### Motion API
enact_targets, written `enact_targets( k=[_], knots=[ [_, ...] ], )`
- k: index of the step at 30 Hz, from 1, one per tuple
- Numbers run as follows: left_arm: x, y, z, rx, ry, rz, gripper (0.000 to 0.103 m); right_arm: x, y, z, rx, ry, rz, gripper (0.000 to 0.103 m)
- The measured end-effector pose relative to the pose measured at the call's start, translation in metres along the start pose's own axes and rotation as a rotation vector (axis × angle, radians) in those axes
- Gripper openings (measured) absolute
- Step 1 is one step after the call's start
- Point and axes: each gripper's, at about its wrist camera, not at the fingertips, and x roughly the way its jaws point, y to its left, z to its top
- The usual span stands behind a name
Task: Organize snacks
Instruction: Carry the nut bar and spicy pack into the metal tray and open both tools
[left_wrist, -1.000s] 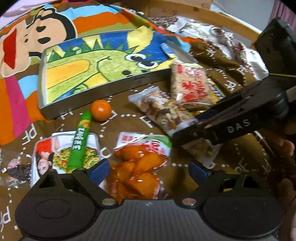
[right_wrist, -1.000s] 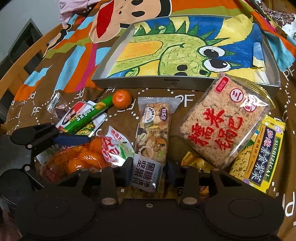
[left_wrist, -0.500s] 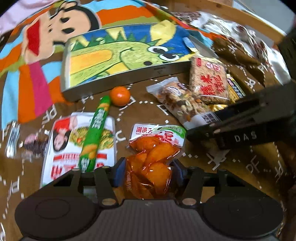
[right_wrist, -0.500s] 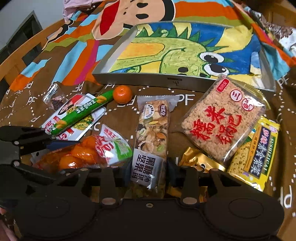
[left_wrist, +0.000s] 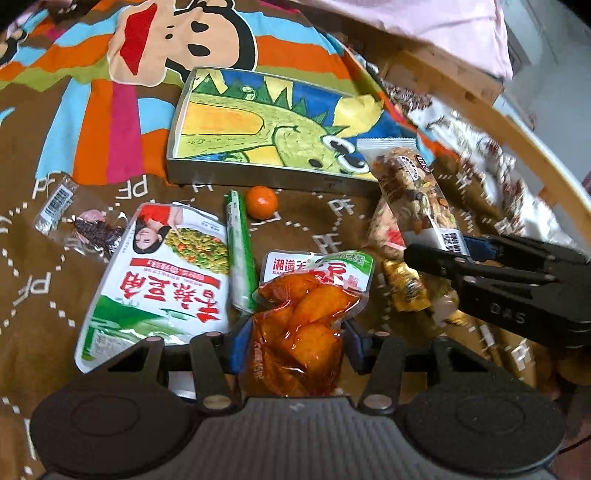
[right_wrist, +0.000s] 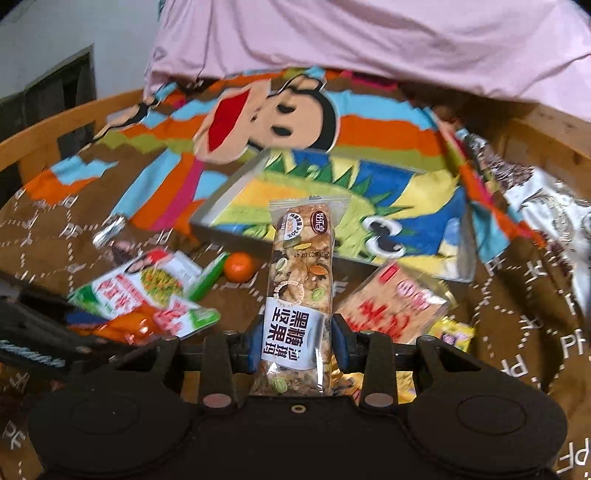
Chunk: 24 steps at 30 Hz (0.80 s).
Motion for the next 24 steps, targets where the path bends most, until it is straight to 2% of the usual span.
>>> enact_targets(
  k=[5,7,11,15,21,24],
  knots=[
    [0.002,0.013,0.002,-0.145,0.023,-0.179,0.056,0.003,-0.005,0.004,0.019,-0.048,-0.047,0.039],
    [0.004,0.018,0.004,-0.180,0.010,-0.205,0.056,0.005,-0.005,0.005,0.019,-0.075,-0.060,0.039],
    [0.002,0.022,0.012,-0.184,-0.082,-0.179,0.056,0.014,-0.009,0.013,0.016,-0.119,-0.075,0.039],
    [0.006,0.034,0.028,-0.261,-0.206,-0.192,0.056,0.022,-0.016,0.027,0.065,-0.166,-0.063,0.039],
    [0.020,0.049,0.076,-0.252,-0.394,-0.083,0.056,0.056,-0.025,0.055,0.163,-0.243,-0.054,0.039],
    [0.033,0.062,0.095,-0.287,-0.456,-0.096,0.056,0.075,-0.030,0.067,0.208,-0.271,-0.035,0.039]
  ],
)
